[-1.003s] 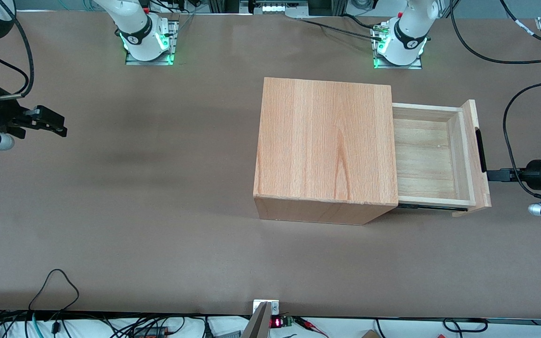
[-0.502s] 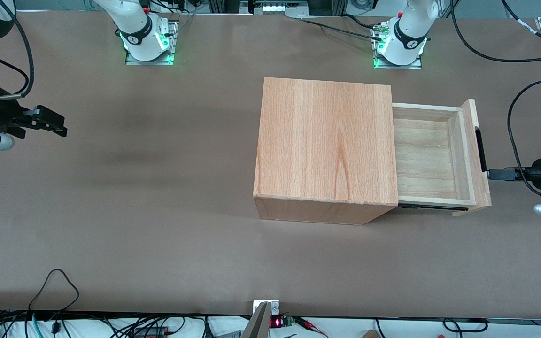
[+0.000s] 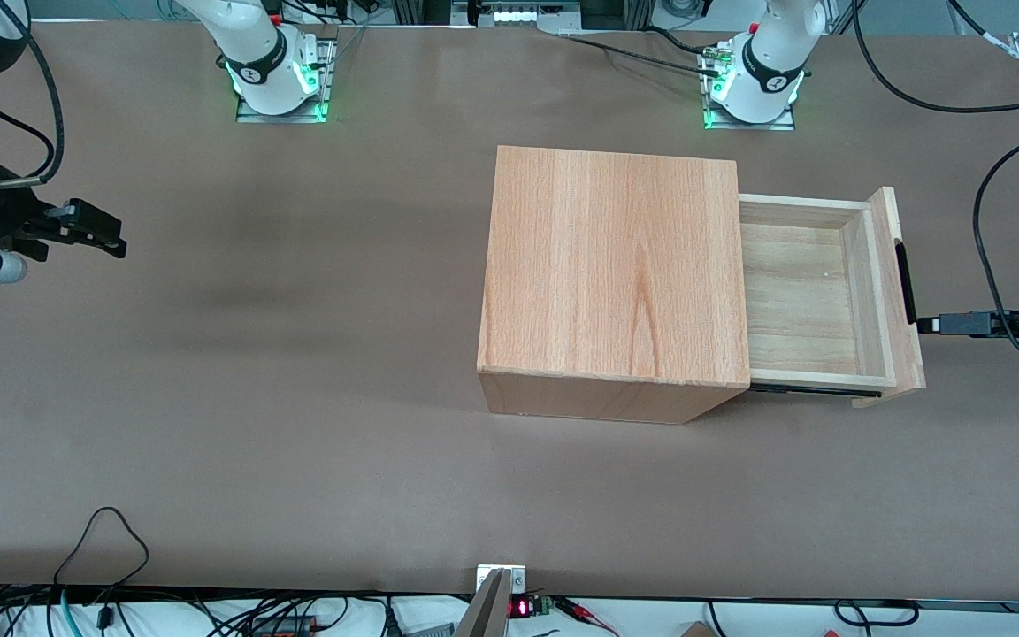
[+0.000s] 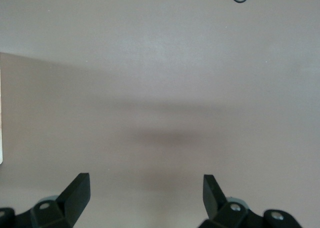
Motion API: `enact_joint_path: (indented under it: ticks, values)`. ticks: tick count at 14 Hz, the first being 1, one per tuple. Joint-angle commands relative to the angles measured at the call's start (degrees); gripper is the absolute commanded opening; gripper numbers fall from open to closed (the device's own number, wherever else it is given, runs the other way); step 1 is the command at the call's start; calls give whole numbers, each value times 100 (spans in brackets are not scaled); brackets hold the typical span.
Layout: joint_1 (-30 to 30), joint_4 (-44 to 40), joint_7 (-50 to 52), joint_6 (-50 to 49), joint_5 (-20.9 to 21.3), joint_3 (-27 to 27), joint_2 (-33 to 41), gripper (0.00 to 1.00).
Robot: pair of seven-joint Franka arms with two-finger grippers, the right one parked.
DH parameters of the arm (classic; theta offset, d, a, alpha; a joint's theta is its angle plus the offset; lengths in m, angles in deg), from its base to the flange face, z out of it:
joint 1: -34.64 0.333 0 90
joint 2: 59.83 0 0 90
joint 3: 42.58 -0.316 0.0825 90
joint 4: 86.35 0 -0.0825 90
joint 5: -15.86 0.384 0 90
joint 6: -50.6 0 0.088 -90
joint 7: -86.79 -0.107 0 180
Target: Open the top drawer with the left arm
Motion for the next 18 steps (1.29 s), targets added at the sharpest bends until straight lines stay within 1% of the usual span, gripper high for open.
enact_joint_path:
  ticks: [1, 4, 6, 7, 8, 10, 13, 15, 18]
  values:
    - [-5, -407, -11, -226, -28, -47, -62, 100]
    - [3, -785, -11, -472, -28, -56, -62, 100]
    - [-32, -777, 24, -507, -28, -21, 227, 100]
    - [-145, -777, 33, -516, 85, -20, 315, 100]
    - [-311, -777, 33, -542, 382, -12, 455, 100]
    - [-707, -777, 103, -551, 726, -20, 641, 100]
    - [-1085, -777, 646, -727, 771, -12, 790, 100]
    - [-1358, -777, 824, -815, 990, -12, 904, 100]
    - [-1421, -777, 833, -1052, 1009, -12, 1080, 100]
